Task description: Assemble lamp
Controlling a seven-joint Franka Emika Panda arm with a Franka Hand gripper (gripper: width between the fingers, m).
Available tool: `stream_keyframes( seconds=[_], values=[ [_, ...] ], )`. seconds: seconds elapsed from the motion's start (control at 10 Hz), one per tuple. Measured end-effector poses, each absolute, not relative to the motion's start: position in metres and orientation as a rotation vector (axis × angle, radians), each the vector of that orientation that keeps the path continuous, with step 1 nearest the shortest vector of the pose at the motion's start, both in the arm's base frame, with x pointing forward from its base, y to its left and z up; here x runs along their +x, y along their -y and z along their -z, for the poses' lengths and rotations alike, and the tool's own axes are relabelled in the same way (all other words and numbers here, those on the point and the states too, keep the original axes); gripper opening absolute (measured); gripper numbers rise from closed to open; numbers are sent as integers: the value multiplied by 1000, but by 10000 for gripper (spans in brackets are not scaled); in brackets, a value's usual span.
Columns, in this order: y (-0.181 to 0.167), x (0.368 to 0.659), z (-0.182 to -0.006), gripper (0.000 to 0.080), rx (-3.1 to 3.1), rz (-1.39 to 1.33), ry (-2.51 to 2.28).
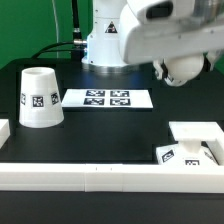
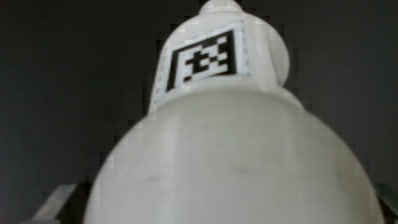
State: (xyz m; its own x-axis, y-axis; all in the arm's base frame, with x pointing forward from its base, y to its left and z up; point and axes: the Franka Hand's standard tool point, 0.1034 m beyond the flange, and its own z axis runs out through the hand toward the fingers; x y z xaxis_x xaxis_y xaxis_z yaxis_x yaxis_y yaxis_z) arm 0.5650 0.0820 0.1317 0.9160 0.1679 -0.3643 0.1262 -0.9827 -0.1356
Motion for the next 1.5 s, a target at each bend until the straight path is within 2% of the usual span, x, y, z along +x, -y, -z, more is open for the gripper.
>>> stream_keyframes(
  seconds=[0.1, 0.7, 0.9, 1.1, 1.5],
  values=[
    [-82, 570, -139, 576, -2986, -490, 229],
    [-74, 589, -131, 576, -3052, 106, 245],
    [-71, 602, -139, 576, -3049, 318, 285],
    [-73, 609, -149, 576, -3053, 279, 332],
    [-73, 613, -148, 576, -3051, 325, 327]
  ],
)
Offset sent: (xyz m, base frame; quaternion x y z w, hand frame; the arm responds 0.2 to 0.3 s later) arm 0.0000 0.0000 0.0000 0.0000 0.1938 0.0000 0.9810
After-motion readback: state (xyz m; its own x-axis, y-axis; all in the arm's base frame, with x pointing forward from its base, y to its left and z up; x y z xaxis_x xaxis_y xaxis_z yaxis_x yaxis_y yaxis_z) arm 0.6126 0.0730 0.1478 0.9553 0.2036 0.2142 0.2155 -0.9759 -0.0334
